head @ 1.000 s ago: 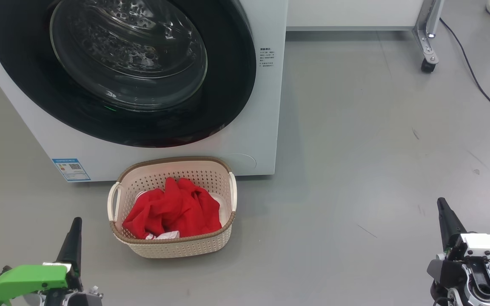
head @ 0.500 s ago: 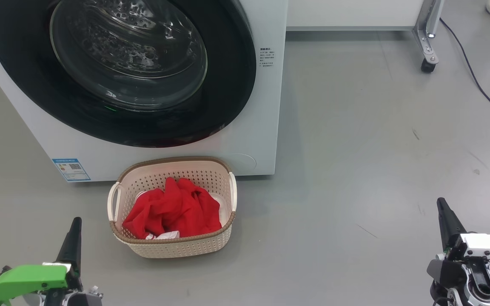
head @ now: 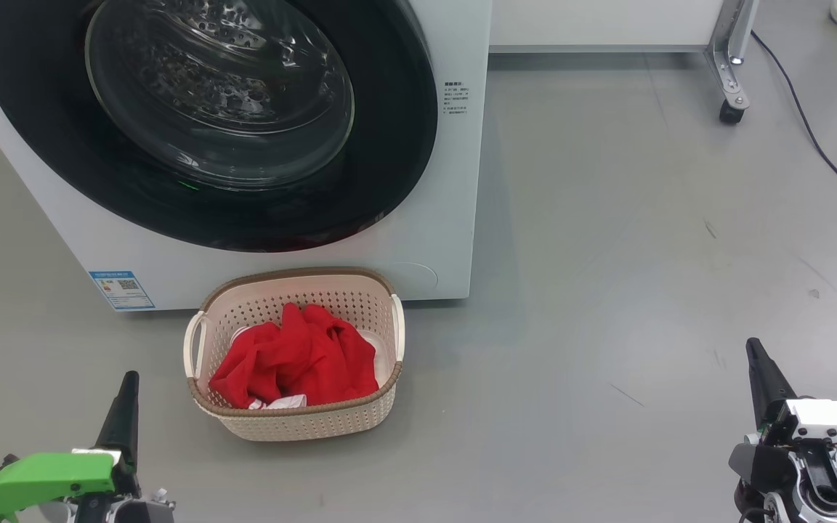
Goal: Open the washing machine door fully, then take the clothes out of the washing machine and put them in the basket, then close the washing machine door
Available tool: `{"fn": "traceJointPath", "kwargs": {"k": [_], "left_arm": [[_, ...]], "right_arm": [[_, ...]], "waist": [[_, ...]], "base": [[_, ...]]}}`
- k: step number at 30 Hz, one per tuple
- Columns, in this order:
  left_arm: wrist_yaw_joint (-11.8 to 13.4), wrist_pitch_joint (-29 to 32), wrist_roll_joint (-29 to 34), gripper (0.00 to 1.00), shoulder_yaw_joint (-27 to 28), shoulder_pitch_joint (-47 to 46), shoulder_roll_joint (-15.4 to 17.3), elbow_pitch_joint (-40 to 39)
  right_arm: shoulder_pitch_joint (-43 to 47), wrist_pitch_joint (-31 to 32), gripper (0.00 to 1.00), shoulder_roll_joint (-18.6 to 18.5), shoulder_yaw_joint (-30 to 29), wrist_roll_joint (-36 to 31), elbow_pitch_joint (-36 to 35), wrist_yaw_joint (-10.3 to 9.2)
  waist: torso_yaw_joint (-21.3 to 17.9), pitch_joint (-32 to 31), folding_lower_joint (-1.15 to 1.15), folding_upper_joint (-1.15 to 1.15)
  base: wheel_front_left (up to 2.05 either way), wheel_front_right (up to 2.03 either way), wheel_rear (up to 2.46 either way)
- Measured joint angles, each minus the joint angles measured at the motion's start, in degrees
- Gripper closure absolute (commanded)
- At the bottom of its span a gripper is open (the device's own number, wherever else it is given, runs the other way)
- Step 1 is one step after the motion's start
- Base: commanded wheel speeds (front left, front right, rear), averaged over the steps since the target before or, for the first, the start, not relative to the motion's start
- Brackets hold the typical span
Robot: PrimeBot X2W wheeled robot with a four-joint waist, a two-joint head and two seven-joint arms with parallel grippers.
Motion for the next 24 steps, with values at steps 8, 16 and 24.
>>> {"fn": "traceJointPath", "kwargs": {"k": [8, 16, 24], "left_arm": [[0.0, 0.01, 0.0, 1.0, 0.09, -0.01, -0.01, 0.0], [0.0, 0.05, 0.0, 1.0, 0.18, -0.01, -0.01, -0.01], [0.0, 0.05, 0.0, 1.0, 0.22, -0.01, -0.02, -0.01]], "right_arm": [[0.0, 0.0, 1.0, 0.0, -0.02, 0.0, 0.0, 0.0], [0.0, 0.0, 1.0, 0.01, -0.03, 0.0, 0.0, 0.0], [0.0, 0.0, 1.0, 0.02, -0.04, 0.0, 0.0, 0.0]], "waist": [[0.0, 0.0, 0.0, 0.0], [0.0, 0.0, 0.0, 0.0], [0.0, 0.0, 0.0, 0.0]], "base": [[0.0, 0.0, 0.0], [0.0, 0.0, 0.0], [0.0, 0.0, 0.0]]}}
